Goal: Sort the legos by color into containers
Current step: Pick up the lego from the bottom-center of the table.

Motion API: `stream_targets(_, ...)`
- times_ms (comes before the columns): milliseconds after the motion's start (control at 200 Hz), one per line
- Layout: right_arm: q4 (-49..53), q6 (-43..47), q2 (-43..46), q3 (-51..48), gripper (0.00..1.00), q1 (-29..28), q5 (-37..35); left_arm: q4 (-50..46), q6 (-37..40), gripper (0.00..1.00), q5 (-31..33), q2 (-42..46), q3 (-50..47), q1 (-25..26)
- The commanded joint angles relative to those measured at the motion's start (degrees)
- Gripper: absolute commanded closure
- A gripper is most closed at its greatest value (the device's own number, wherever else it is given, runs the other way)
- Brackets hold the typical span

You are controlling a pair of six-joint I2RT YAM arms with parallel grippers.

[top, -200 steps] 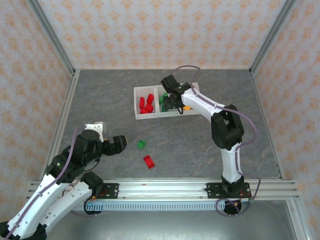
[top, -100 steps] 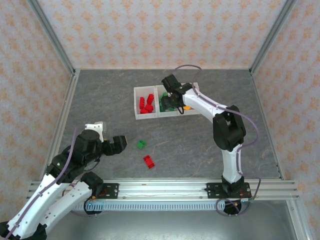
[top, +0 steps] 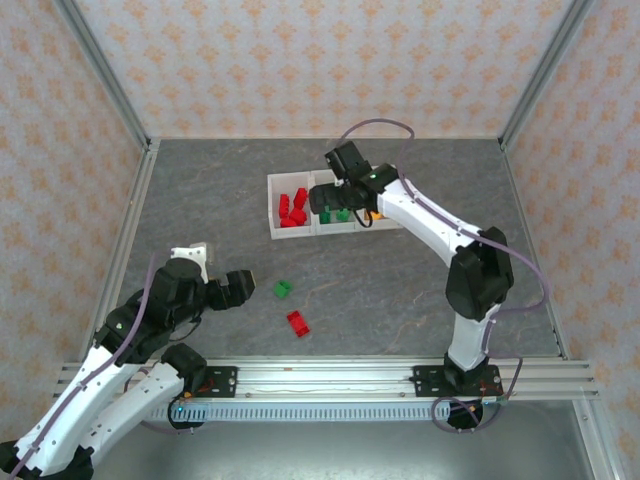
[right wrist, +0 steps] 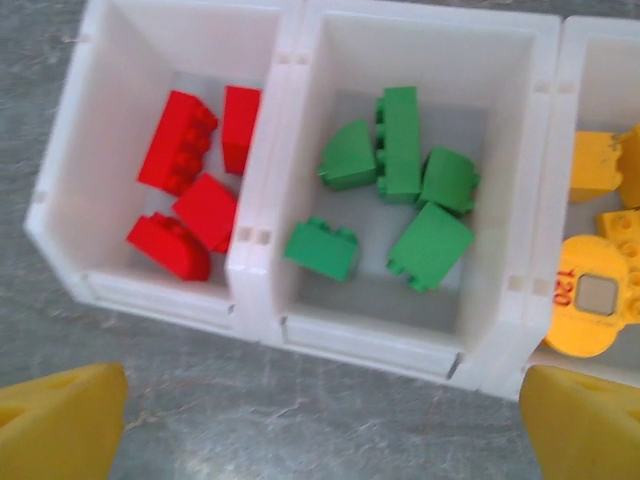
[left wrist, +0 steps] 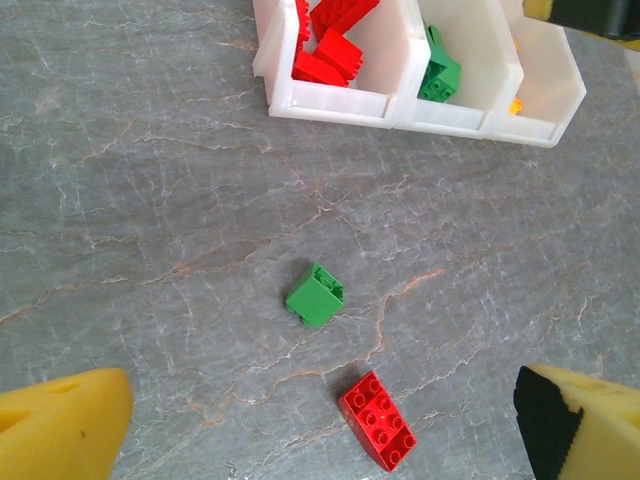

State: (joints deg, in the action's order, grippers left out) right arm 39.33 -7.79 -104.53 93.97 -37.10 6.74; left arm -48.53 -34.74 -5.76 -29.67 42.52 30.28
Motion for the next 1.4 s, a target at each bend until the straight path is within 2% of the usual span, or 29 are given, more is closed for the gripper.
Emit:
stream_targets(0, -0.11, -3.73, 4.41, -4.37, 0.0, -3.48, 1.37, 0.17, -1.78, 0.01, -0.1, -0.56, -0.25, 0.04)
stream_targets(255, -2.91, -18.64, 14.35, -19.12, 0.0, -17.74, -3.02, -0.44, -5.13, 0.01, 0.11, 1.11, -1.72, 0.06)
stream_targets(385, -4.46, -27.1, 16.43, -24.3, 0.0, -25.34, -5.71, -1.15, -5.56, 0.01, -0.74, 2.71, -2.62, 0.12)
stream_targets(541, -6.42, -33.72, 13.89, -26.98, 0.0, -33.19, -7.97, -2.95, -4.57, 0.01, -0.32, 3.81, -1.36, 0.07)
stream_targets(671, -3.94, -34.36, 7.85, -24.6, 0.04, -37.55, -10.04, -3.81, -3.86, 0.01, -0.73, 3.82, -0.26, 0.04)
stream_targets(996, -0.39, -28.96, -1.73, -19.03, 0.14, -39.36, -11.31, -5.11, -3.58, 0.01, -1.12, 5.69, -0.11, 0.06)
stream_targets(1241, -0.49, -20.47, -8.93, -13.97, 0.32, -38.86, -10.84, -5.82, -3.76, 0.01, 1.59, 8.55, 2.04, 0.04)
stream_targets(1397, 0.6, -19.27, -10.62, -13.39, 0.37, -37.67, -10.16, -7.33, -4.08, 0.01, 1.72, 9.17, 1.72, 0.09)
